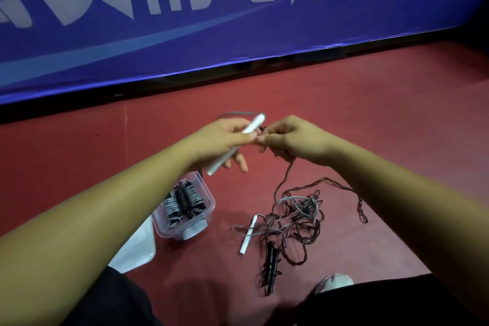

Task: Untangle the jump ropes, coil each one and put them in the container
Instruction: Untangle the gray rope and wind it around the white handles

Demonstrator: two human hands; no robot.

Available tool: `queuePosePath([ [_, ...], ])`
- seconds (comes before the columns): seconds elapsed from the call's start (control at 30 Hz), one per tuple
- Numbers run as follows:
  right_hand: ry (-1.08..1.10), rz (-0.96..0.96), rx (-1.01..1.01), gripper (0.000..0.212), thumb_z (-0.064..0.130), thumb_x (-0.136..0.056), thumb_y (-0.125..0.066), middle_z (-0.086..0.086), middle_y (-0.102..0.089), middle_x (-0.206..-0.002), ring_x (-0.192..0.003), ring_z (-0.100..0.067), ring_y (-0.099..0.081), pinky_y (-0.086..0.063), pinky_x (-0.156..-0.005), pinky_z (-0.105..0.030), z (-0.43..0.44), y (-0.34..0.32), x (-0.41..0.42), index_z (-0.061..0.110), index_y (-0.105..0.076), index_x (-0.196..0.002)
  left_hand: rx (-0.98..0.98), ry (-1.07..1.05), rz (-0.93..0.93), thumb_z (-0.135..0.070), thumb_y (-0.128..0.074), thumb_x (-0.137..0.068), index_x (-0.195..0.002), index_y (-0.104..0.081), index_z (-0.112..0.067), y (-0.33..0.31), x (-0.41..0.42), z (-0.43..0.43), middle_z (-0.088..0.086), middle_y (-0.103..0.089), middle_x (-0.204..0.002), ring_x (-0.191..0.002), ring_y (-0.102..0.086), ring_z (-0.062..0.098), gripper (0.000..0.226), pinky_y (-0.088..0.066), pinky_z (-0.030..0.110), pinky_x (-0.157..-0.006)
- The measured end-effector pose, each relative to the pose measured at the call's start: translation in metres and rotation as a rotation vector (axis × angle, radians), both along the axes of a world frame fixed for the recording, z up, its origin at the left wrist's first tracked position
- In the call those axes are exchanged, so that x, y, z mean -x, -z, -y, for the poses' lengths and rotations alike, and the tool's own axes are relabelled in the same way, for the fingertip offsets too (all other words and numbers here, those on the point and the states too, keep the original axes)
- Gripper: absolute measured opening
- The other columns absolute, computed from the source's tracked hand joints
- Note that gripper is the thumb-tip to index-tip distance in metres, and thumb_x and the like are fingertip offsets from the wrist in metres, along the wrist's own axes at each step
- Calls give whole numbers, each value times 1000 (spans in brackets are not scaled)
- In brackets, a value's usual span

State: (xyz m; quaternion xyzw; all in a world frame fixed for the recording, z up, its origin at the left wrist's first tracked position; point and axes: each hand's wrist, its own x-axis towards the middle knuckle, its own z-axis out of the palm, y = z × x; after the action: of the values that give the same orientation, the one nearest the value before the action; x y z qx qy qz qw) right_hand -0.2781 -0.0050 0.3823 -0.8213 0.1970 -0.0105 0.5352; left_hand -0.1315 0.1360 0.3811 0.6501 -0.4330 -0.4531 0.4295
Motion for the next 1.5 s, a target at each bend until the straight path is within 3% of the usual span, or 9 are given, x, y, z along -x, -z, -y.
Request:
queuePosePath([
  [0.17, 6, 57, -8, 26, 21, -102, -56, -11, -51, -63, -59, -26, -50, -39, -61, -38, 5, 1, -6, 9, -64, -80, 89, -226, -30, -10, -53, -99, -81, -51, -12, -1, -14, 4, -1, -46, -54, -33, -40, 9, 19, -24, 16, -34],
  [0.37, -54, -188, -107, 15, 11, -103, -49, -12, -65, -87, -92, -27, -67, -47, -100, -52, 43, 39, 29, 7, -57, -91, 309, -658, -483, -11, -45, -100, -76, -45, -14, -22, -70, -13, -9, -36, -45, -32, -30, 5, 24, -18, 15, -34],
  [0.47, 28, -266, -80, 16, 8, -101, -52, -12, -65, -82, -85, -30, -64, -52, -89, -46, 54, 55, 43, 2, -61, -89, 262, -749, -531, -13, -45, -100, -77, -46, -14, -19, -88, -25, -7, -41, -50, -35, -35, 5, 23, -22, 16, -34],
  [0.63, 102, -169, -12, 10, 12, -94, -65, -6, -68, -71, -61, -16, -58, -47, -57, -26, 46, 36, 29, 9, -73, -90, -183, -708, 292, -9, -52, -95, -106, -60, -12, -1, -97, -33, 8, -64, -73, -51, -70, 22, 15, -29, 19, -36],
  [0.87, 5, -60, 139, 11, 15, -89, -73, -4, -72, -67, -48, -13, -56, -38, -47, -22, 9, 5, -5, 6, -75, -82, -31, -569, 667, -16, -55, -93, -103, -67, -15, -17, -61, -20, 13, -68, -81, -67, -71, 29, 16, -55, 35, -58],
  [1.0, -38, -111, 330, 17, 19, -89, -74, 2, -68, -58, -47, -11, -49, -39, -45, -19, -2, 0, -14, 16, -76, -72, -245, -354, 968, -19, -60, -93, -93, -66, -7, -15, -62, -27, 13, -61, -82, -74, -57, 34, 13, -37, 32, -61],
  [1.23, -60, -121, 337, 14, 16, -87, -76, 5, -66, -53, -40, -7, -42, -35, -42, -16, -14, -10, -13, 11, -78, -73, -45, -474, -102, -3, -59, -89, -88, -61, -6, -18, -43, -28, 13, -66, -71, -39, -53, 14, 4, -25, 14, -33],
  [1.33, -46, -37, 236, 25, 16, -88, -75, 5, -61, -47, -42, -10, -43, -34, -43, -18, -25, -18, -16, 15, -72, -63, -37, -236, -58, -13, -65, -92, -98, -65, -9, -13, -22, -27, 8, -75, -92, -50, -62, 19, 7, -26, 15, -34],
  [1.5, 32, 22, 329, 18, 15, -88, -73, -2, -67, -55, -45, -13, -56, -43, -49, -21, -19, -14, -20, 10, -72, -70, -63, -172, 56, -21, -60, -97, -82, -57, -18, -10, -18, -23, -4, -54, -57, -35, -37, 7, 16, -23, 13, -33],
])
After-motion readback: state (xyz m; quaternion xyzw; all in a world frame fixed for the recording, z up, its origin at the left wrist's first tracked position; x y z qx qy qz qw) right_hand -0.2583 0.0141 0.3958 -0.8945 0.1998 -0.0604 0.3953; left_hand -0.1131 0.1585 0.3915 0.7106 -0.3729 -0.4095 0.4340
